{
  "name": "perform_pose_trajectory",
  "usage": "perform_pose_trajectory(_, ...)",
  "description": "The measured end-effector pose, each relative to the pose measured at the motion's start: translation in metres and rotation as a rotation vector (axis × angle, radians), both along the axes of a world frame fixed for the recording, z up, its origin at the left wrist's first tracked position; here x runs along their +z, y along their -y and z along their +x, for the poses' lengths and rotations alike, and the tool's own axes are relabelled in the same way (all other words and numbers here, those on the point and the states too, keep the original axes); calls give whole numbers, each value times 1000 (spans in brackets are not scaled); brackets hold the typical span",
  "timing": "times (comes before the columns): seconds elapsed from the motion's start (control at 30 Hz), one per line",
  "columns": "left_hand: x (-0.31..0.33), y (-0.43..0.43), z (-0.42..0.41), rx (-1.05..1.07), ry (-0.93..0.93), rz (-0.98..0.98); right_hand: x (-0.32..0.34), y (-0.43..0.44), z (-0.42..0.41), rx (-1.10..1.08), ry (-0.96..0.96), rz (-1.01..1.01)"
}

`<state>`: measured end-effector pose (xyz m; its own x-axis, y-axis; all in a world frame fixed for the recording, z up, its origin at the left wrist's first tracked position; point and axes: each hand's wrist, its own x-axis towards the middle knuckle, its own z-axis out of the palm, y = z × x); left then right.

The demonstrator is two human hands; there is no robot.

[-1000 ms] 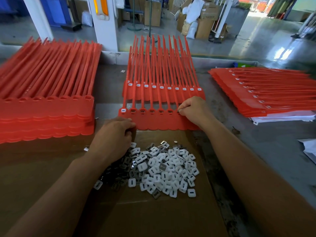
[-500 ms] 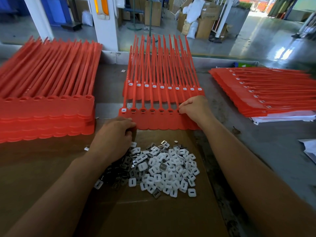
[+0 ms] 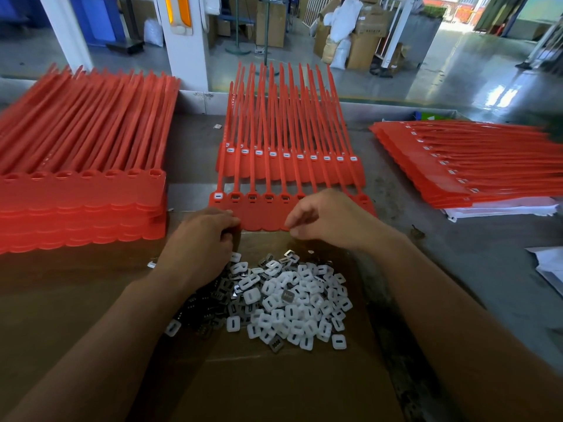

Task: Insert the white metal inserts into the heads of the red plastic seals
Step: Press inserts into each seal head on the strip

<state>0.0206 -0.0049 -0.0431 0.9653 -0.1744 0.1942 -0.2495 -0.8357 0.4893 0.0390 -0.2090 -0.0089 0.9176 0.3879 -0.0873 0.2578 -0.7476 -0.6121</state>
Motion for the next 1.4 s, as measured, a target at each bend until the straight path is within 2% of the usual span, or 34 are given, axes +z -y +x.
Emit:
perform_pose_trajectory(0.17, 0, 0, 0, 0, 8, 11, -2, -6, -7, 90, -44, -67)
perform_pose_trajectory(0.43, 0, 1, 0, 2, -1, 4, -4, -11, -14, 149, 40, -268)
perform_pose_trajectory(0.63, -1, 1, 0, 1, -2, 3, -8, -6, -18, 145, 116, -256)
perform_pose_trajectory(0.8, -1, 1, 0, 0, 4, -4, -9, -3, -18, 129, 29, -201)
perform_pose_trajectory(0.97, 0, 1, 0, 1, 2, 1, -3, 7, -17, 0, -25, -24)
perform_pose_trajectory(1.07, 0, 0, 0, -2, 4, 1, -1, 17, -9, -147, 49, 71)
perform_pose_trajectory(1.2, -1, 0, 0, -4, 1, 5, -1, 33, 12, -350, 206, 83)
perform_pose_trajectory(1.4, 0, 0, 0, -2, -4, -1, -14, 46, 39, -539, 192, 75)
